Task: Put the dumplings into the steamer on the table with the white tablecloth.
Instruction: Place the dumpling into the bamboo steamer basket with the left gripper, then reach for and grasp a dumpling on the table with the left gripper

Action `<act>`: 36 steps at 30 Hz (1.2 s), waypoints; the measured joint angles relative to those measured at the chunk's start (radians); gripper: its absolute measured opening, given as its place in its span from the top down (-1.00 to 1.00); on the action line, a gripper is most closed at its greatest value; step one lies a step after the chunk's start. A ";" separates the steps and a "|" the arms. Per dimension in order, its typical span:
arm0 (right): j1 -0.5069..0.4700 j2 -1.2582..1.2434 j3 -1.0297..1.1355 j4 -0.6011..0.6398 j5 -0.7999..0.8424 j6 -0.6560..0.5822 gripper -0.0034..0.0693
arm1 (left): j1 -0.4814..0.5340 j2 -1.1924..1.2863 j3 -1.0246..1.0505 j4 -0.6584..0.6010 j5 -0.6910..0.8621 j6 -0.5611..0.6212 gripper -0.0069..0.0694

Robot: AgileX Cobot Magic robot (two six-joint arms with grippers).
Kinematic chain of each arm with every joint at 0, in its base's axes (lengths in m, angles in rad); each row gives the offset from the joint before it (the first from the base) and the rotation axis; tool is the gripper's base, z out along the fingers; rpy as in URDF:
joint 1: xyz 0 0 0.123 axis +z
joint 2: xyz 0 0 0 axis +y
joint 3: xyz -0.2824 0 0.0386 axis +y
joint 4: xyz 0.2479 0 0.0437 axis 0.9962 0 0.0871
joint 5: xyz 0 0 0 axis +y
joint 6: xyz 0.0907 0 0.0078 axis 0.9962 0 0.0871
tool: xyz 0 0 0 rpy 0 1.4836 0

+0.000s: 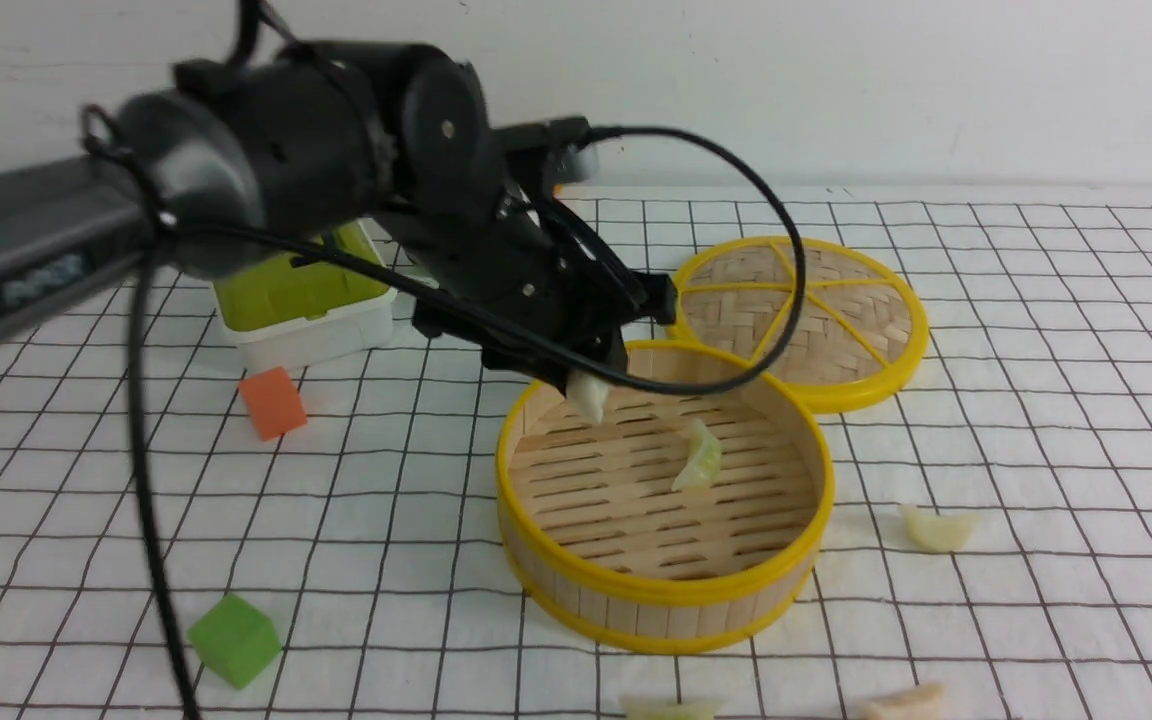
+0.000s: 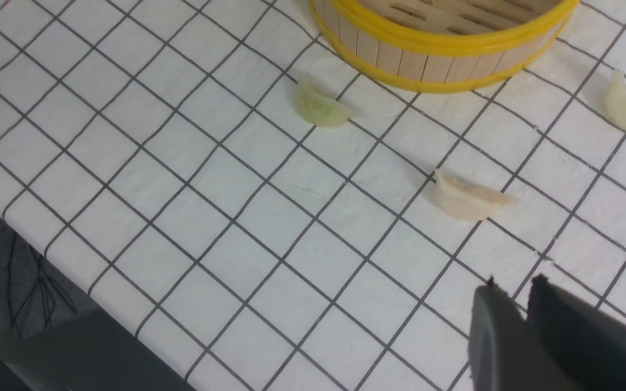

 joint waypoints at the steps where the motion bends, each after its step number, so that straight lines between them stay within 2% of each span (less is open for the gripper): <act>1: 0.000 0.000 0.000 0.000 0.000 0.000 0.66 | -0.005 0.036 -0.018 -0.003 0.000 0.001 0.10; 8: 0.000 0.000 0.000 0.000 0.002 0.001 0.65 | -0.028 0.198 -0.132 -0.001 -0.001 0.005 0.10; 15: 0.000 0.000 0.001 -0.011 0.005 0.001 0.63 | -0.030 0.239 -0.168 0.015 -0.001 -0.008 0.10; 20: 0.000 0.000 0.001 -0.033 0.007 0.001 0.62 | -0.030 0.261 -0.172 0.015 0.026 -0.016 -0.23; 23: 0.000 0.000 0.001 -0.034 0.007 0.001 0.62 | -0.030 0.248 -0.199 0.017 0.082 -0.015 -0.50; 26: 0.000 0.000 0.002 -0.036 0.007 0.001 0.62 | -0.030 0.214 -0.220 0.019 0.120 0.004 -0.56; 31: 0.000 0.000 0.006 -0.048 0.022 0.001 0.62 | -0.043 0.004 -0.241 0.019 0.266 0.168 -0.58; 32: 0.000 0.000 0.006 -0.049 0.022 0.001 0.62 | -0.045 -0.004 -0.241 0.019 0.274 0.168 -0.58; 33: 0.000 0.000 0.006 -0.055 0.024 0.001 0.62 | -0.058 -0.056 -0.234 0.017 0.334 0.239 -0.58; 36: 0.000 0.000 0.007 -0.068 0.026 0.001 0.62 | -0.086 -0.126 -0.193 -0.012 0.413 0.340 -0.57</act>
